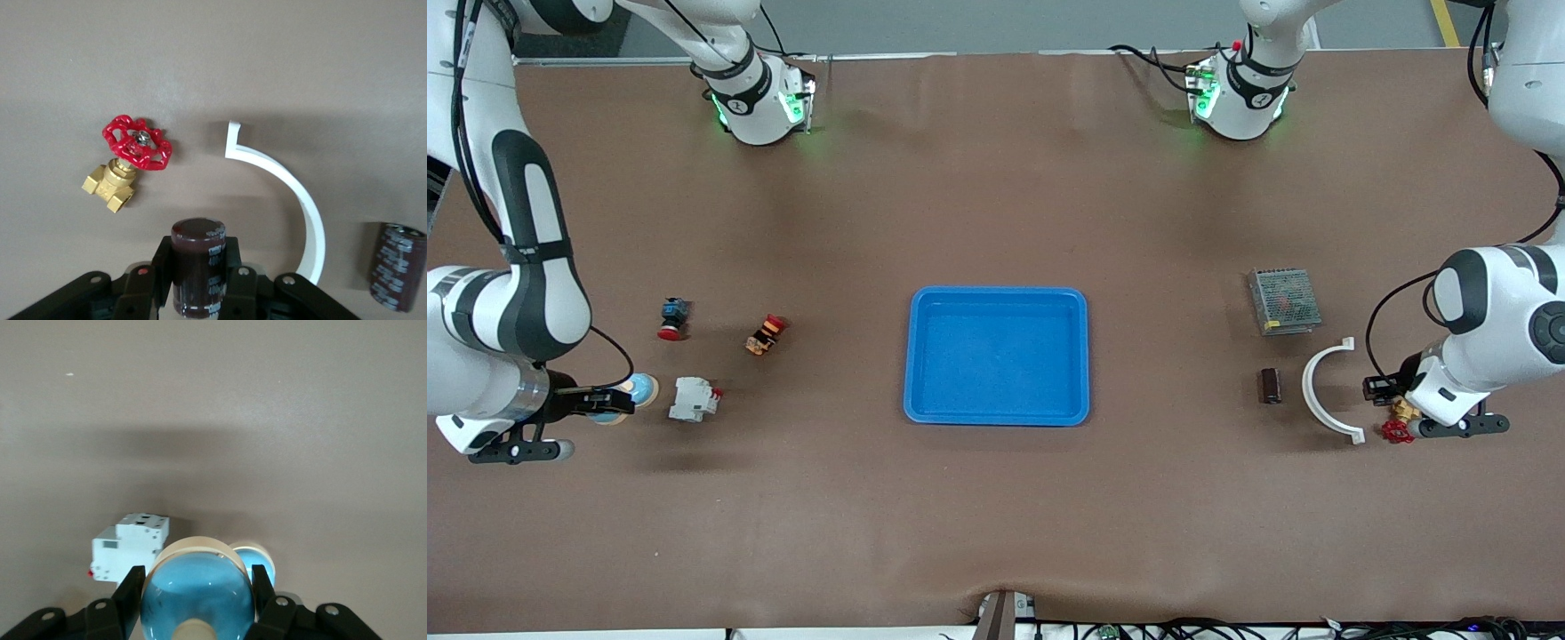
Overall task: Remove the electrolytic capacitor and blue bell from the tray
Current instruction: 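Place the capacitor beside the first while the right gripper places the dome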
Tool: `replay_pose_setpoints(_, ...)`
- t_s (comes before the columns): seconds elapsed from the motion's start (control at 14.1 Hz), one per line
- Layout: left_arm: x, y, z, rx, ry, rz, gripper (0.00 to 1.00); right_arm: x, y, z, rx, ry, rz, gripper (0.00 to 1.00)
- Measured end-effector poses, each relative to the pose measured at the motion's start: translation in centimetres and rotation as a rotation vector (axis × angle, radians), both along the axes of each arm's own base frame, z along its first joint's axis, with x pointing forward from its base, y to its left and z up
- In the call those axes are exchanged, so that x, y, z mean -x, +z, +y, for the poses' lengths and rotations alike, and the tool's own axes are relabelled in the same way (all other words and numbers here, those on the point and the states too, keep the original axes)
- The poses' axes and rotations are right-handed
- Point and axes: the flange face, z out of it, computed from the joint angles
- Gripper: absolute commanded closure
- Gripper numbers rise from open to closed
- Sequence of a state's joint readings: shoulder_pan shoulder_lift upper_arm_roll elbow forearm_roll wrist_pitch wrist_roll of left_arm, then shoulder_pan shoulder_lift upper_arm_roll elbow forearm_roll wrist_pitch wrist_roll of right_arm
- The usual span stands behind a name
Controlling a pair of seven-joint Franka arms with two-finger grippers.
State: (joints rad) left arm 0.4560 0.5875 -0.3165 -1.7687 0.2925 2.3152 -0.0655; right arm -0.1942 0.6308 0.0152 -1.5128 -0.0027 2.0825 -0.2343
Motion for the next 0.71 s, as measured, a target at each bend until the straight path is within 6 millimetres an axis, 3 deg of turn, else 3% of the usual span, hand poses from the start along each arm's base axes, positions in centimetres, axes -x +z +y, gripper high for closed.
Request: replay_pose_setpoints(0.71,0.3,-3.4,0.2,0.023,0.013,0.001,0.97,-2.5,-6.1,-3.9,-0.014,0.126,0.006,1.00)
